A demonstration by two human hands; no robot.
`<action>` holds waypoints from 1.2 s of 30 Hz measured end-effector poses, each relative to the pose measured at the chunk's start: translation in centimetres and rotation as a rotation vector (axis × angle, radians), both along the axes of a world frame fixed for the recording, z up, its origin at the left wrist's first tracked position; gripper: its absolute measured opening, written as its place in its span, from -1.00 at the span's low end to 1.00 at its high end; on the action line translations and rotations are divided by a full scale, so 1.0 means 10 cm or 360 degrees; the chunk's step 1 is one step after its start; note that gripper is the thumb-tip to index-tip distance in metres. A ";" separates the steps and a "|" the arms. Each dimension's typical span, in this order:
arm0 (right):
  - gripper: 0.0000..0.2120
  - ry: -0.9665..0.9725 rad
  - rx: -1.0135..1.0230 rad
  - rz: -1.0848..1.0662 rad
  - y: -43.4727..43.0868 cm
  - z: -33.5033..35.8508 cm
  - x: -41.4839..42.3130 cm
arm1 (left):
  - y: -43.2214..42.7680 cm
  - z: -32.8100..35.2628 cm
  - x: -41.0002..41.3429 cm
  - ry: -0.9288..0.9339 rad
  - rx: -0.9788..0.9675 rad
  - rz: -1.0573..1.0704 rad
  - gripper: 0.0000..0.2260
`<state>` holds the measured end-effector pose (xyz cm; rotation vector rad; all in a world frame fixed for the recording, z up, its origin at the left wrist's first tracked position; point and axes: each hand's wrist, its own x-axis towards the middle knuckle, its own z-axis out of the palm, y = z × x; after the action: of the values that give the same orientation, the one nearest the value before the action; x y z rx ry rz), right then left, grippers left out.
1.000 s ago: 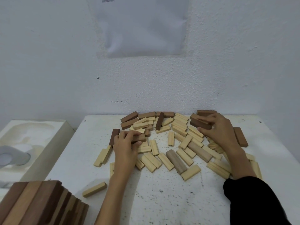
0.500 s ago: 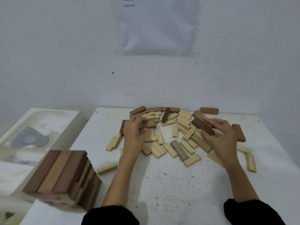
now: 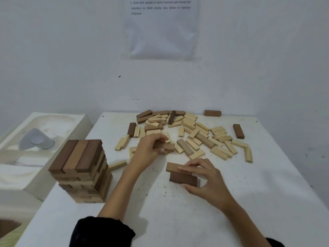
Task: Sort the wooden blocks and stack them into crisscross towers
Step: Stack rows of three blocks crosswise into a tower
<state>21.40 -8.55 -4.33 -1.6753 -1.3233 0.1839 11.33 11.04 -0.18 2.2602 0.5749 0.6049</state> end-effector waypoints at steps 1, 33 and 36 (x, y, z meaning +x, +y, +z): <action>-0.61 -0.0005 -0.0023 0.0037 -0.03 -0.01 -0.04 | -0.03 -0.01 -0.06 0.0020 -0.0002 -0.0022 -0.67; -0.12 -0.0106 -0.0798 0.0144 -0.03 0.11 -0.16 | -0.28 -0.20 -0.84 0.0501 -0.0247 -0.0542 -0.20; -0.07 -0.0138 -0.0817 0.0136 -0.03 0.11 -0.19 | -0.31 -0.18 -0.84 0.0501 -0.0260 -0.0527 -0.19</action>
<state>19.54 -8.81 -3.27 -2.0686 -1.4984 0.5444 2.94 7.95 -2.02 2.2396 0.3687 0.0361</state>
